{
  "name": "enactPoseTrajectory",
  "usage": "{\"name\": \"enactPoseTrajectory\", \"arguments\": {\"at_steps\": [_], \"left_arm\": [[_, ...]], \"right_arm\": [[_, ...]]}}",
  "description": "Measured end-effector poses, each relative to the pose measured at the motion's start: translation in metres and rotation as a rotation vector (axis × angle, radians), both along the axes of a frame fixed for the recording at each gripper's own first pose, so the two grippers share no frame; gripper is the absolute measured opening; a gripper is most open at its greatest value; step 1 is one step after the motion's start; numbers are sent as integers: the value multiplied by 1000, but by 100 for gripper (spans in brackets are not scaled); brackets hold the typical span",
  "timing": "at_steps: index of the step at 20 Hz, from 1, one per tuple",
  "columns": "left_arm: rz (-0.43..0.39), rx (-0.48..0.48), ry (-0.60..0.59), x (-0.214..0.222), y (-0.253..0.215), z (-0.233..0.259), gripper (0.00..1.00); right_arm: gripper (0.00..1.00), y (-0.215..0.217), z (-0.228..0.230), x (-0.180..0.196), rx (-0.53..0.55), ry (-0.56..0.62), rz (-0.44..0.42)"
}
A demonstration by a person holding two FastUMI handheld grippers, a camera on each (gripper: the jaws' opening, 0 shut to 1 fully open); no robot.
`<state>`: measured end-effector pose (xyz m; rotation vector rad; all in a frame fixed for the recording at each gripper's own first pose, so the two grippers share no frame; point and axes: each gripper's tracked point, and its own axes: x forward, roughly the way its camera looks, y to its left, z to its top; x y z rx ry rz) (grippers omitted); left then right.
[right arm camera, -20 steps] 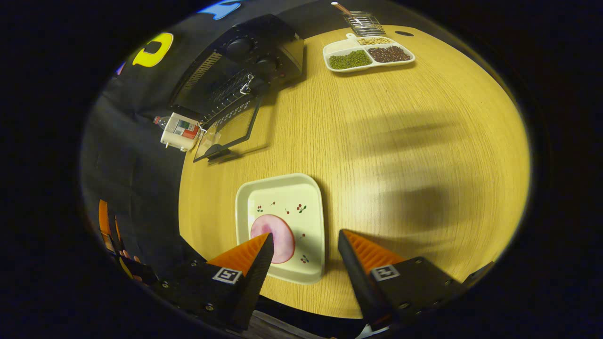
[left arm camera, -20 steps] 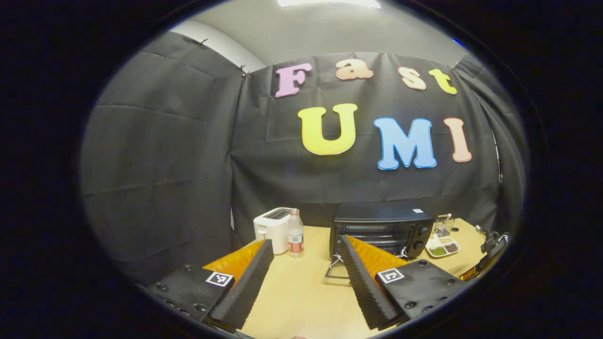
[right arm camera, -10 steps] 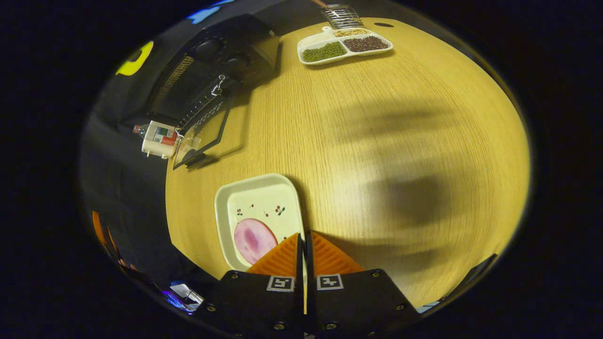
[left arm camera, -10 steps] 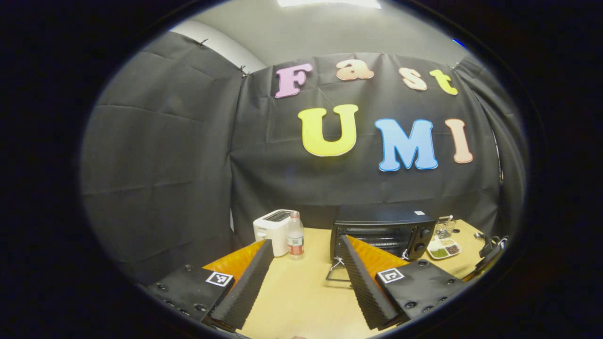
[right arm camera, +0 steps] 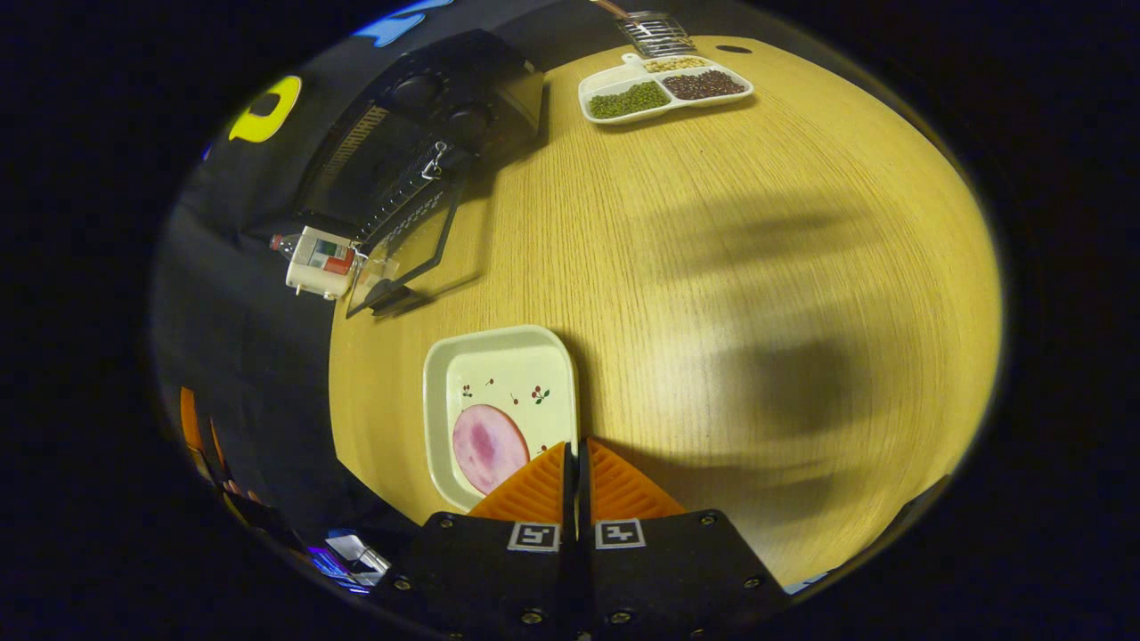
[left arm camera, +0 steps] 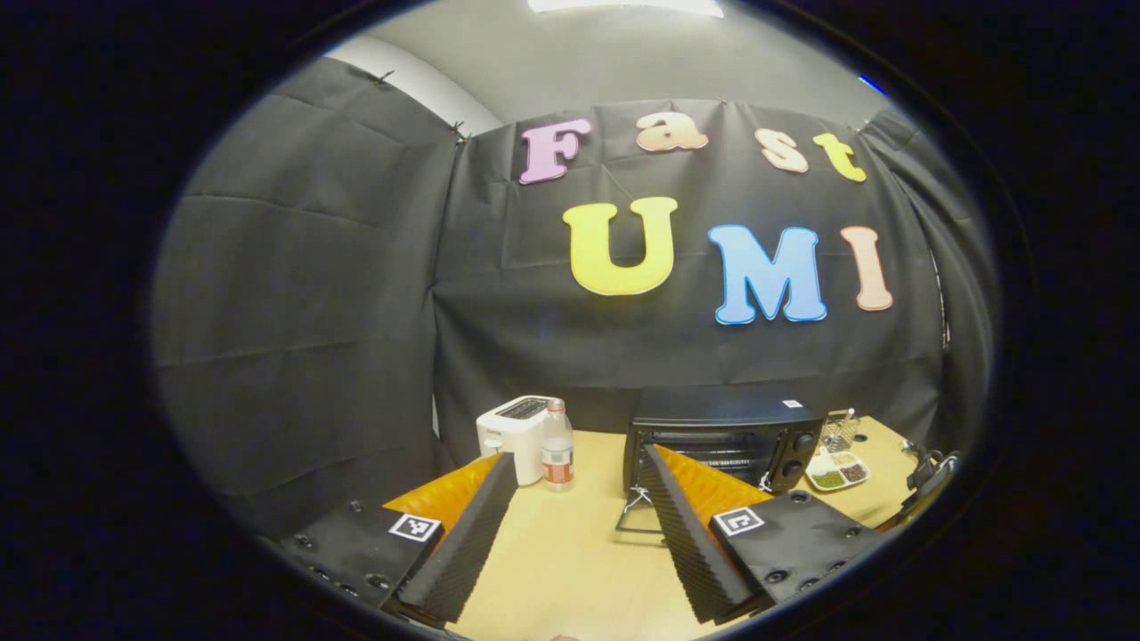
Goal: Open the electric oven with the left hand, put the food in, and close the electric oven.
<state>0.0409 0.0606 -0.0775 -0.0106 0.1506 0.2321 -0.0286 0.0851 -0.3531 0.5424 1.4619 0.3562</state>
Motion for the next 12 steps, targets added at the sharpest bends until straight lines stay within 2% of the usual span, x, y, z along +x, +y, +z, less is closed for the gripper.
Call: {"name": "enactPoseTrajectory", "arguments": {"at_steps": [1, 2, 11, 12], "left_arm": [[-3, 1, 0, 0, 0, 0, 100], [-4, 0, 1, 0, 0, 0, 95], [-26, -29, 7, 14, 0, -10, 96], [-29, -33, 7, 15, 1, -9, 90]], "right_arm": [[0, 0, 2, 0, 2, -6, -6], [1, 0, 5, 2, 7, -12, -15], [0, 31, 50, 18, 92, -49, -85], [1, 36, 56, 24, 101, -57, -106]]}}
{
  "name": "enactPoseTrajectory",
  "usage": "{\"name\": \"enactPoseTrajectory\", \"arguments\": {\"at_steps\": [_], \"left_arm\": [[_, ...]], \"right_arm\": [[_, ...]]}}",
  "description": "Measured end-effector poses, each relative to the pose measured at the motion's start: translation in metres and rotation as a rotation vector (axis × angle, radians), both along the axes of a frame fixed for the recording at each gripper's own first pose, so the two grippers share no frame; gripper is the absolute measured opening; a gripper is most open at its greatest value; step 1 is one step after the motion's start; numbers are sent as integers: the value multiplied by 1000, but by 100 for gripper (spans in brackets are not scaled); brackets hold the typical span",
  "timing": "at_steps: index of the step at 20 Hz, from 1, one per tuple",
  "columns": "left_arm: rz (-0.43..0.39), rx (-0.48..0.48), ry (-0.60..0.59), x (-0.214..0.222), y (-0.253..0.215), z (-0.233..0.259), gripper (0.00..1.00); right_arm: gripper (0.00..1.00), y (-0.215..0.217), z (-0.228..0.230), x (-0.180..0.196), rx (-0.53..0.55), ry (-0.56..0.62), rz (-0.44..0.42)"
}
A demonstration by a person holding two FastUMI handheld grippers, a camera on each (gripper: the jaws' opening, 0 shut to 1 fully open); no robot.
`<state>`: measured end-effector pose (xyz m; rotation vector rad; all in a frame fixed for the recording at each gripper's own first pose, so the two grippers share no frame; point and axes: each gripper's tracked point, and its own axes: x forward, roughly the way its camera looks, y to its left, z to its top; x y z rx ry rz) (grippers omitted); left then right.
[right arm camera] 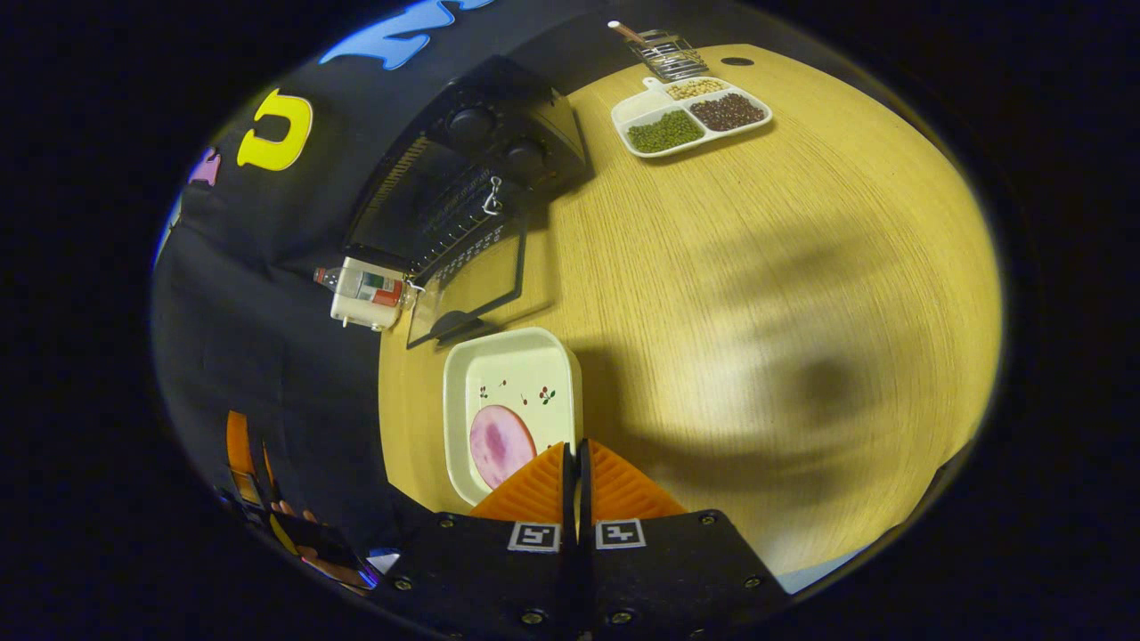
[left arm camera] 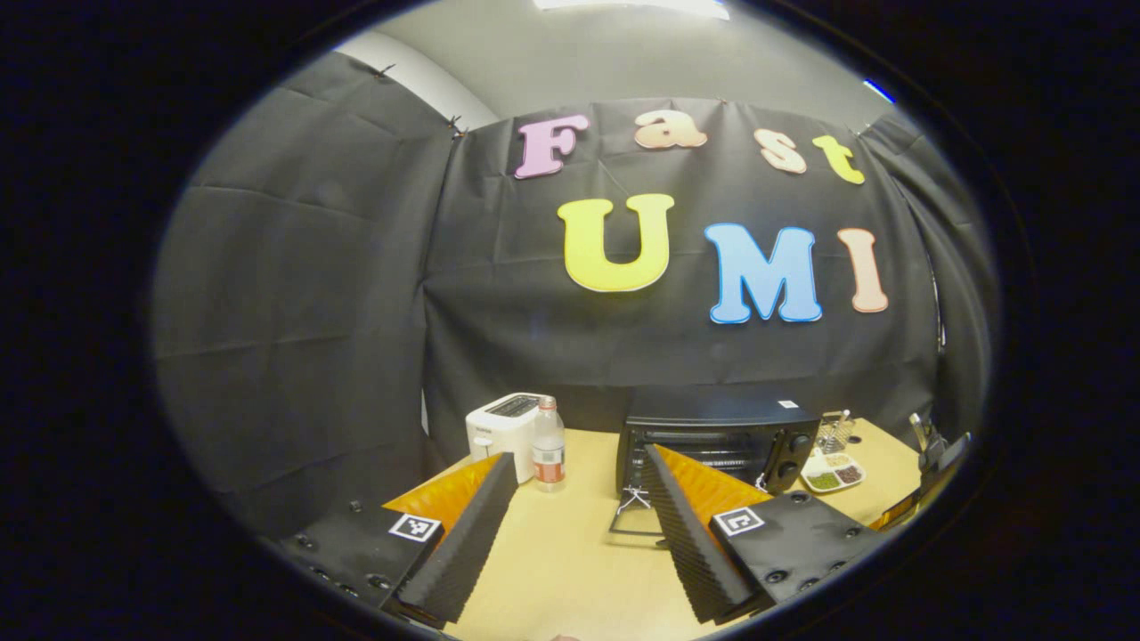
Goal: Open the electric oven with the left hand, put the food in, and close the electric oven.
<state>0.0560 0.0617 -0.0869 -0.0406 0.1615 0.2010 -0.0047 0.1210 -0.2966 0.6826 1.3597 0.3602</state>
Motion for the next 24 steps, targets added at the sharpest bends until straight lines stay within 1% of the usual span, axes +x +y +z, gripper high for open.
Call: {"name": "enactPoseTrajectory", "arguments": {"at_steps": [1, 5, 9, 10, 12, 13, 14, 15, 16, 19, 20, 23, 24], "left_arm": [[-2, -4, 2, 2, 1, -2, 100], [-6, -7, 2, 8, 9, -5, 100], [-1, -6, 7, 12, 22, -7, 100], [1, -6, 8, 12, 26, -8, 96], [3, -5, 12, 15, 34, -9, 95], [4, -3, 14, 17, 39, -12, 91], [5, 0, 16, 18, 42, -11, 96], [5, 2, 17, 19, 46, -11, 91], [5, 4, 18, 19, 51, -11, 96], [2, 16, 20, 23, 61, -13, 96], [0, 18, 21, 23, 62, -13, 91], [-1, 17, 21, 37, 83, -18, 91], [-3, 15, 23, 41, 87, -18, 96]], "right_arm": [[1, 5, 6, 6, 9, -7, -20], [1, 27, 23, 30, 34, -32, -103], [1, 47, 30, 52, 39, -46, -169], [1, 54, 33, 56, 48, -42, -188], [1, 65, 34, 68, 65, -33, -243], [1, 71, 36, 74, 75, -33, -273], [1, 77, 38, 81, 84, -33, -303], [1, 84, 39, 86, 96, -30, -325], [0, 91, 41, 91, 107, -28, -344], [1, 108, 42, 104, 117, -32, -392], [1, 113, 42, 108, 118, -33, -413], [0, 129, 38, 125, 117, -30, -498], [1, 134, 37, 130, 119, -29, -526]]}}
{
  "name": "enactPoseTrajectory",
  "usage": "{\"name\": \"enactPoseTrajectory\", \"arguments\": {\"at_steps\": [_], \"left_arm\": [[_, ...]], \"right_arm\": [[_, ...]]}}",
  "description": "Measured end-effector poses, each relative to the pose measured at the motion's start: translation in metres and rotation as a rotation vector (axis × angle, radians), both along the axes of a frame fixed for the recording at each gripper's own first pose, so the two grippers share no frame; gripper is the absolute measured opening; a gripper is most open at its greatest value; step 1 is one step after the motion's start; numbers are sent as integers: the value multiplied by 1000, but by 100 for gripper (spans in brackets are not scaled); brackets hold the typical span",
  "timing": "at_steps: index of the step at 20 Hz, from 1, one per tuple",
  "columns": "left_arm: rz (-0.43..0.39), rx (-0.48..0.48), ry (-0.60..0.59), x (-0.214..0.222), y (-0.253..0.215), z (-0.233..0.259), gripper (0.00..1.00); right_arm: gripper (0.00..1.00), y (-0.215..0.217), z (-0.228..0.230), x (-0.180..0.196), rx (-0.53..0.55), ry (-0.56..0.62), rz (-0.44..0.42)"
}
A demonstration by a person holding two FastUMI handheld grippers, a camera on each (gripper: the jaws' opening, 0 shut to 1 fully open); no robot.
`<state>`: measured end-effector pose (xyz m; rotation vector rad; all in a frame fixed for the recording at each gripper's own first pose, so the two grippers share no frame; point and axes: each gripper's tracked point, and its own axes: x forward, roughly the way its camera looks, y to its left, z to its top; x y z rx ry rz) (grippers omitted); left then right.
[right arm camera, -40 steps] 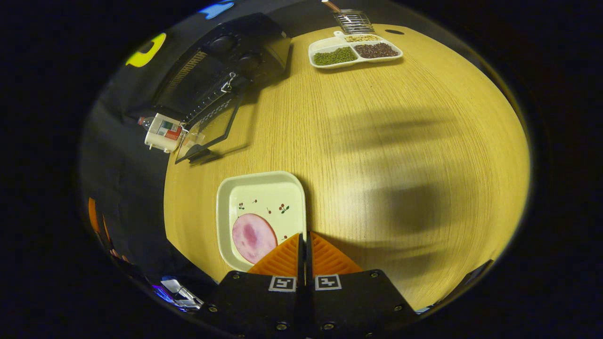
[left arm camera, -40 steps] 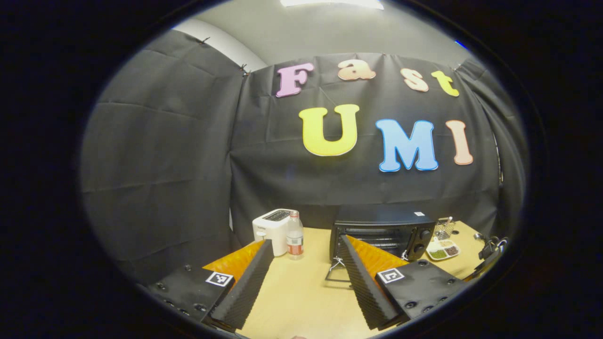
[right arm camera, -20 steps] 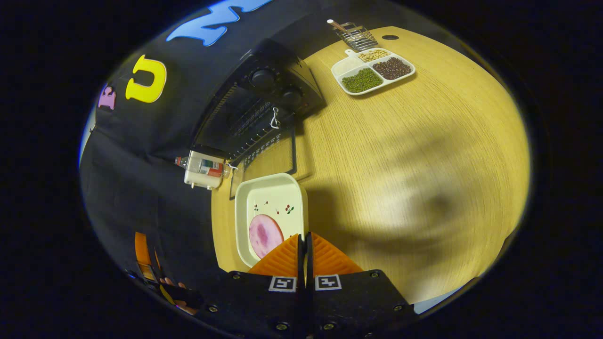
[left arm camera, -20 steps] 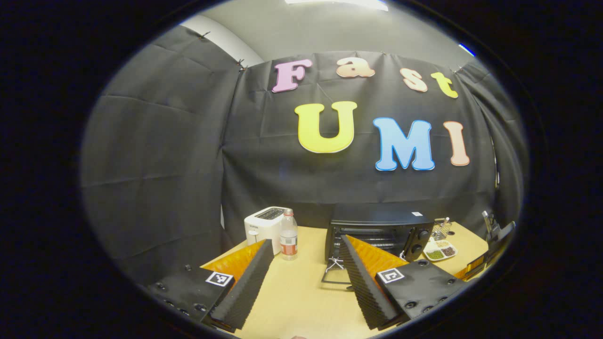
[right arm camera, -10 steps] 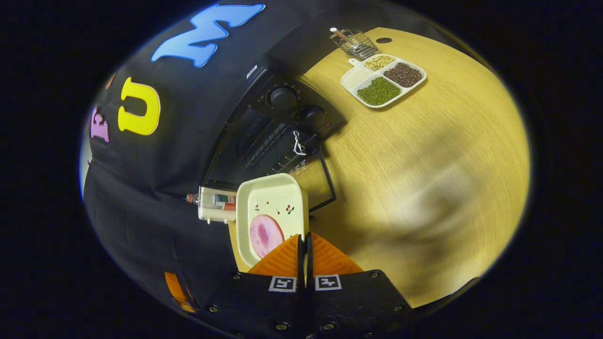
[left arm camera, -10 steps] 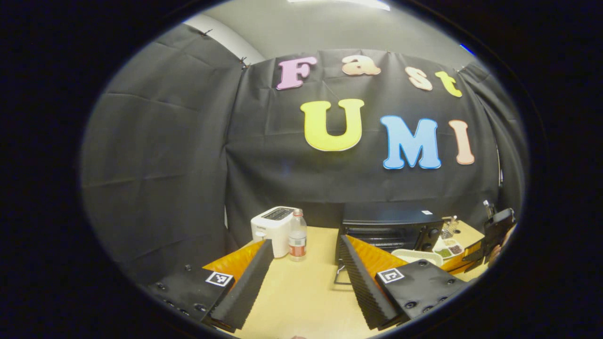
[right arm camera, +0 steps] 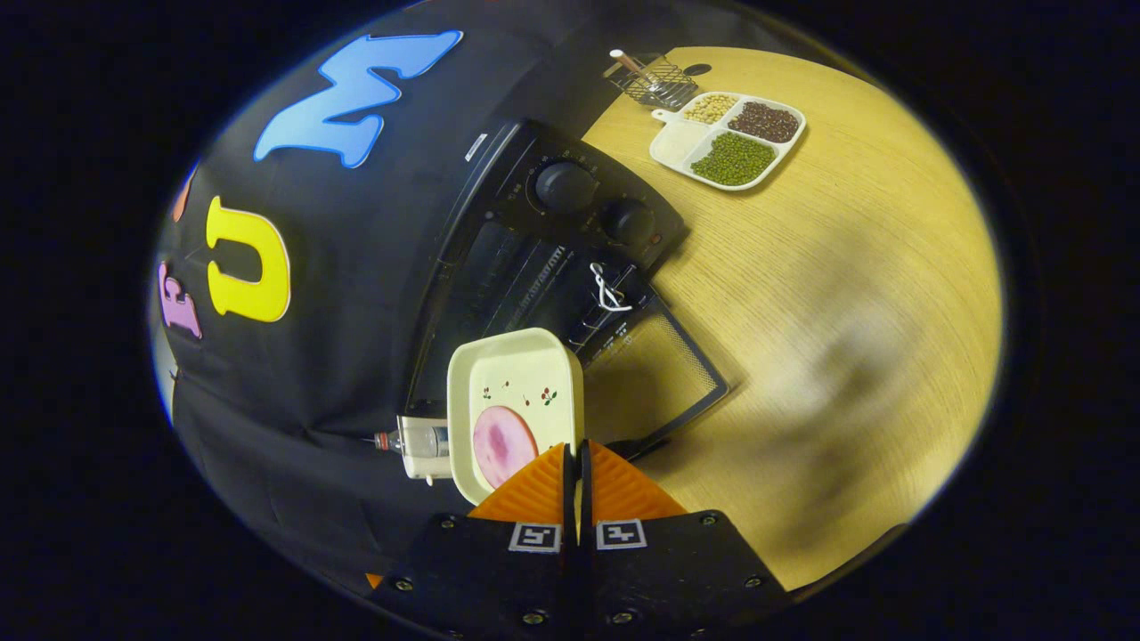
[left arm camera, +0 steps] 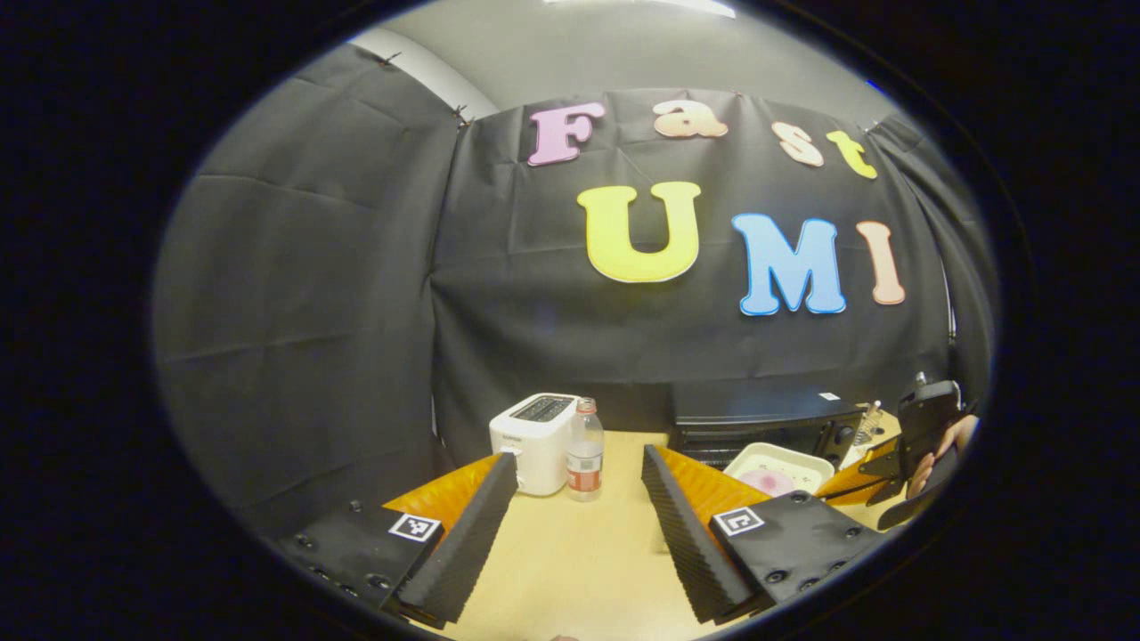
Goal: Open the electric oven with the left hand, put the food in, and close the electric oven.
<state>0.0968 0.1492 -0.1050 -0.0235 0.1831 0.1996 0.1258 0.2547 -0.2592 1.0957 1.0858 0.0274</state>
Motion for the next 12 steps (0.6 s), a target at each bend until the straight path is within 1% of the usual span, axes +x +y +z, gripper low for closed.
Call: {"name": "enactPoseTrajectory", "arguments": {"at_steps": [1, 2, 3, 4, 5, 6, 7, 8, 9, 10, 11, 12], "left_arm": [[-2, -3, 1, 3, 3, -2, 91], [-7, -6, 3, 6, 7, -3, 100], [-13, -10, 4, 9, 10, -4, 100], [-20, -11, 9, 13, 13, -5, 91], [-26, -8, 12, 16, 15, -6, 96], [-30, -2, 15, 19, 18, -4, 96], [-35, 2, 15, 22, 20, -6, 91], [-38, 8, 14, 23, 21, -4, 96], [-38, 12, 13, 24, 24, -2, 91], [-37, 13, 11, 25, 26, 0, 100], [-35, 9, 9, 24, 28, 0, 100], [-35, 2, 11, 24, 29, 0, 91]], "right_arm": [[1, 7, 0, 5, 8, 2, -23], [1, 13, -1, 10, 19, 6, -42], [0, 18, -4, 15, 29, 9, -67], [0, 22, -5, 20, 36, 10, -95], [0, 24, -7, 27, 40, 6, -133], [0, 27, -9, 32, 40, 7, -169], [1, 29, -9, 36, 43, 10, -203], [1, 32, -12, 40, 47, 19, -225], [1, 37, -15, 45, 55, 25, -241], [1, 40, -17, 49, 64, 34, -253], [1, 44, -19, 53, 75, 43, -268], [1, 46, -21, 57, 84, 50, -289]]}}
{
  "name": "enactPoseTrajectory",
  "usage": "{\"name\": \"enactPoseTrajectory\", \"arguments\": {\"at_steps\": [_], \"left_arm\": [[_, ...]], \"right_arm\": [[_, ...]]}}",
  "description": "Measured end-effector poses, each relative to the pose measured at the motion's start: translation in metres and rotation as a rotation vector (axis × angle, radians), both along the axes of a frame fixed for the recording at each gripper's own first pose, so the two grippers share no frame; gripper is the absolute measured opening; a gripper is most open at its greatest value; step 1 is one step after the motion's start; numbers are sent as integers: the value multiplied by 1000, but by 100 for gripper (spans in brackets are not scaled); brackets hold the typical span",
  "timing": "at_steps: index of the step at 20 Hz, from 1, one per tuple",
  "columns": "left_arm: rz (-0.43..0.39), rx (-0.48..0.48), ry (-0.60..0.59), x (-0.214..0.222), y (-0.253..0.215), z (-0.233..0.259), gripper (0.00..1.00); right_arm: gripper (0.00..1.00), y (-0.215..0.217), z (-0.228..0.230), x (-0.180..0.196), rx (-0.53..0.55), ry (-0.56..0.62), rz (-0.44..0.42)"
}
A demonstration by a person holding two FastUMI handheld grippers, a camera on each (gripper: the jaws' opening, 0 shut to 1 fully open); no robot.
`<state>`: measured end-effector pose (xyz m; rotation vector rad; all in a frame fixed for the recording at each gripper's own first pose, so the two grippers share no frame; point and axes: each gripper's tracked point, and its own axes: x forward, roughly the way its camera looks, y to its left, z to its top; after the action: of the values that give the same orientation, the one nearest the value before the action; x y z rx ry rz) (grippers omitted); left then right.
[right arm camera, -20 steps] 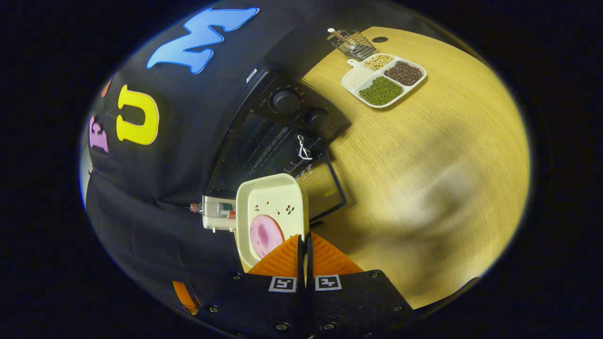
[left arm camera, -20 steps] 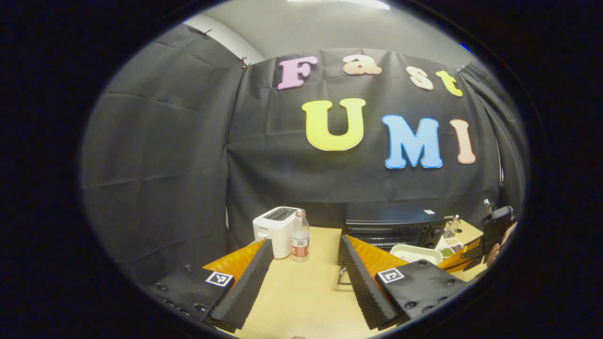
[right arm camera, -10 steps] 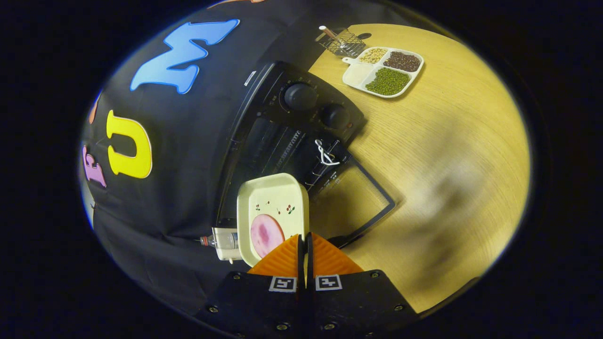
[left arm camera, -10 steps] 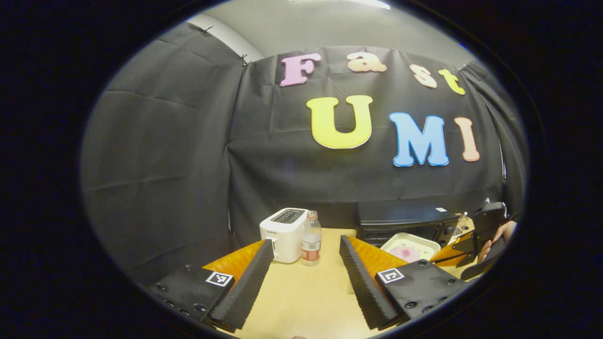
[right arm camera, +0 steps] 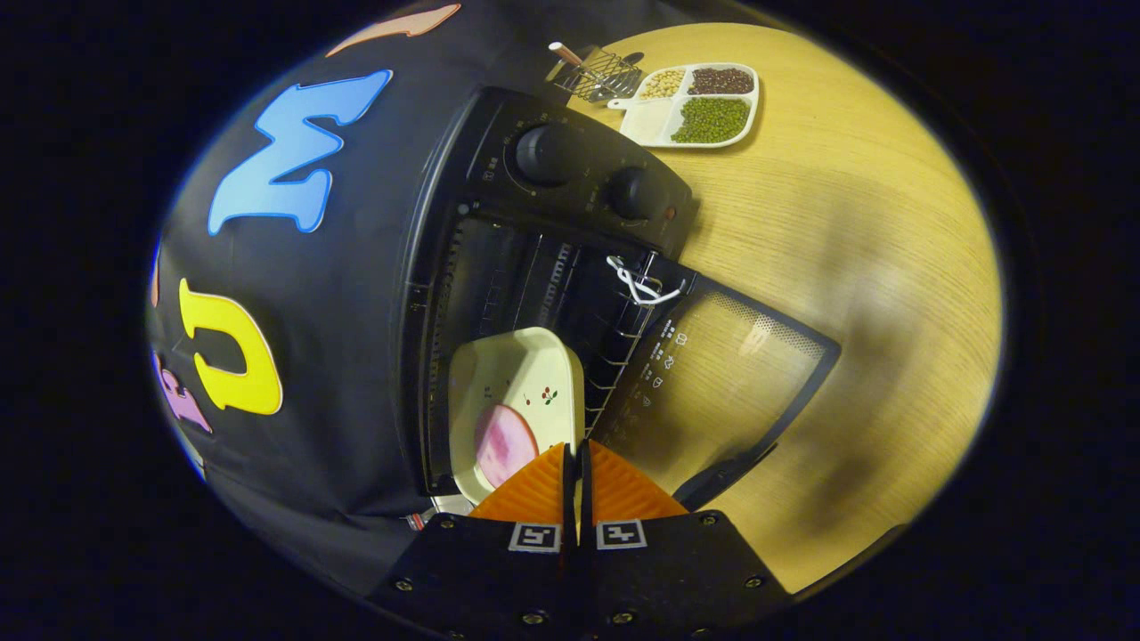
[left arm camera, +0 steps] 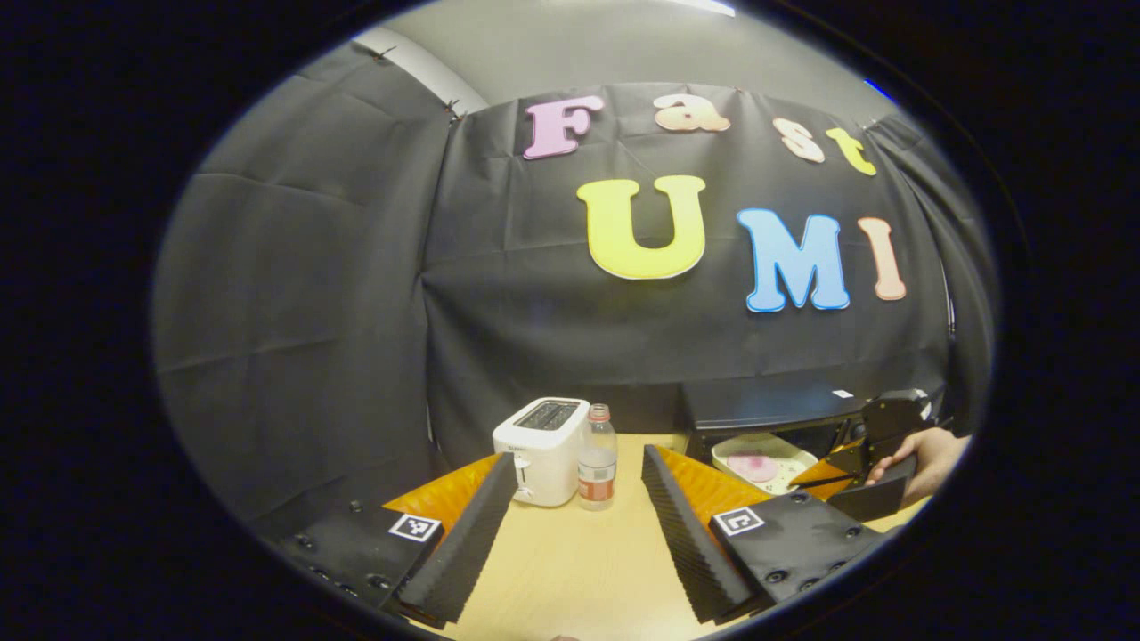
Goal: Open the electric oven with the left hand, put the food in, and close the electric oven.
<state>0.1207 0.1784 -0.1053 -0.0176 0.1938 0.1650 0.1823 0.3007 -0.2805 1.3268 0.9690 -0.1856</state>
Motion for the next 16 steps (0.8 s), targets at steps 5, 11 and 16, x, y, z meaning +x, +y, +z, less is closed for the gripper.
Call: {"name": "enactPoseTrajectory", "arguments": {"at_steps": [5, 11, 16], "left_arm": [[27, 8, 27, 1, 12, -5, 96], [62, 26, 63, -6, 23, -6, 96], [74, 47, 77, -8, 27, -7, 97]], "right_arm": [[0, -9, -9, 30, -60, -24, -144], [4, 3, -20, 55, -31, -1, -269], [4, 6, -20, 63, -63, -3, -317]]}}
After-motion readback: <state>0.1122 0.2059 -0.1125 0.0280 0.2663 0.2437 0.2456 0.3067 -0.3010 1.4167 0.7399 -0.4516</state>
